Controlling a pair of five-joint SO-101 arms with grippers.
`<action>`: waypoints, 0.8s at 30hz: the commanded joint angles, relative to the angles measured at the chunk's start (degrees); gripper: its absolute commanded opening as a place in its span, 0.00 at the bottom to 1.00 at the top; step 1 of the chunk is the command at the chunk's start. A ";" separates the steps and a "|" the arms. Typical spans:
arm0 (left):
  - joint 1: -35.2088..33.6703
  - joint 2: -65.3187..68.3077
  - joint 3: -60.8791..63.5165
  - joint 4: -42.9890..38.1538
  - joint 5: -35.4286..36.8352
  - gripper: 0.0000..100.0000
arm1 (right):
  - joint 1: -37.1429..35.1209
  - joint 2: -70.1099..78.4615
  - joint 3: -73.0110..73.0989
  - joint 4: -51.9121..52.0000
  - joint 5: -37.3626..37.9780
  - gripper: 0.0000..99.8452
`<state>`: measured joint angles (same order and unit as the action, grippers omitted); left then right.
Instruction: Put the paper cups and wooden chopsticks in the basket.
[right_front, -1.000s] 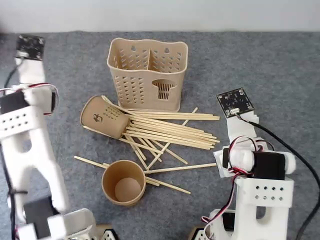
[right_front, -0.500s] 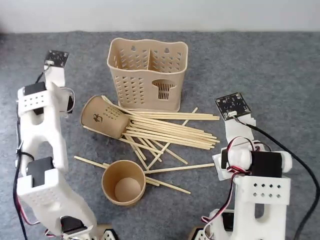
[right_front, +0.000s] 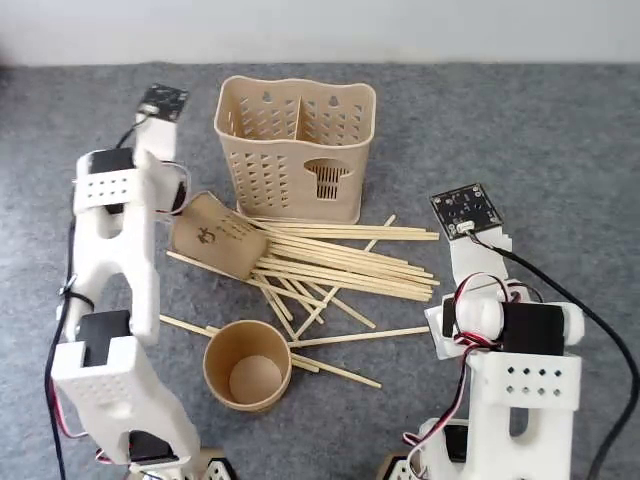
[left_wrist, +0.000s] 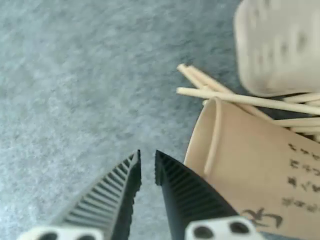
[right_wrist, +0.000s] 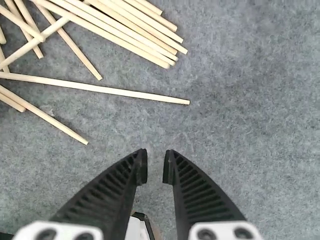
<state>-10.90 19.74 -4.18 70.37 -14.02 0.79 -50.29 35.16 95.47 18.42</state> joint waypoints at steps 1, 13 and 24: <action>3.34 0.70 -0.57 2.64 -0.18 0.06 | -0.04 -0.92 -0.35 -0.40 0.26 0.07; 12.13 -9.23 -1.19 22.24 -0.88 0.05 | -0.04 -0.92 -0.35 -0.84 0.18 0.07; 24.35 -34.64 12.09 29.54 -0.62 0.05 | -0.13 -0.92 -0.44 -0.84 0.18 0.07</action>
<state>9.05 -6.11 2.95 99.12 -14.37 0.79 -50.29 35.16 95.47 18.42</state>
